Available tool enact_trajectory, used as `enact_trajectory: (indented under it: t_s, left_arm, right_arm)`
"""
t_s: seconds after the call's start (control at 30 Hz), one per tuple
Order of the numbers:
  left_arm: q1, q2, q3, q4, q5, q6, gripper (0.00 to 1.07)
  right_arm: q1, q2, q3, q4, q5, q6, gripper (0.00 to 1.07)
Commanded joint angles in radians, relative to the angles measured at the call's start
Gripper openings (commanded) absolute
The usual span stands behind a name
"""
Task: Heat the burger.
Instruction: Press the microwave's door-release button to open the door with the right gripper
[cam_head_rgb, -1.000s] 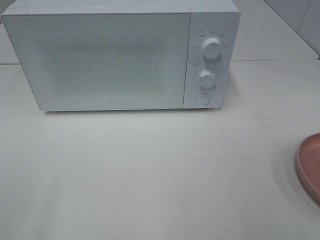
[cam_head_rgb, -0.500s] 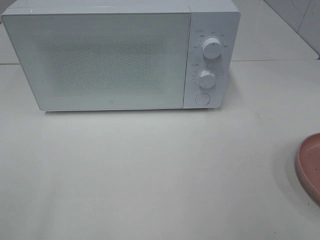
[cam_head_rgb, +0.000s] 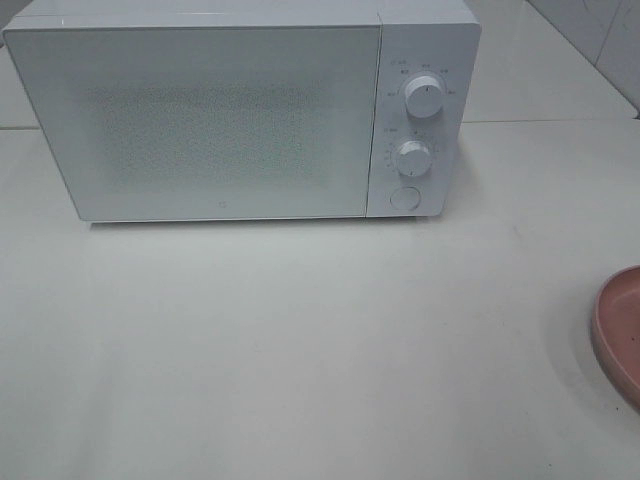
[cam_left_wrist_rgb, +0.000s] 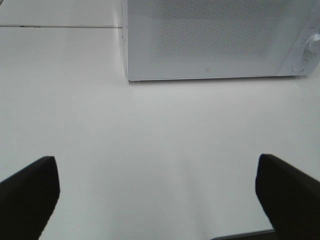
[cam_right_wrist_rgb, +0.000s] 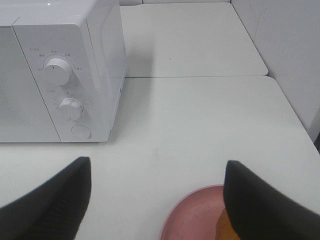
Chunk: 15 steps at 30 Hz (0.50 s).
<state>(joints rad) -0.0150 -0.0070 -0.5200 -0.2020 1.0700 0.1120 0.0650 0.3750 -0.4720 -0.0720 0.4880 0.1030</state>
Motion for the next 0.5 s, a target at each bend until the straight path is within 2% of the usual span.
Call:
enact_trajectory:
  t_s: [0.03, 0.5]
  left_arm:
    - [0.005, -0.001, 0.003, 0.000, 0.005, -0.002, 1.00]
    - [0.005, -0.001, 0.003, 0.000, 0.005, -0.002, 1.00]
  right_arm:
    - [-0.001, 0.079, 0.007, 0.000, -0.100, -0.004, 0.71]
    - [-0.001, 0.338, 0.007, 0.000, -0.370, -0.005, 0.71]
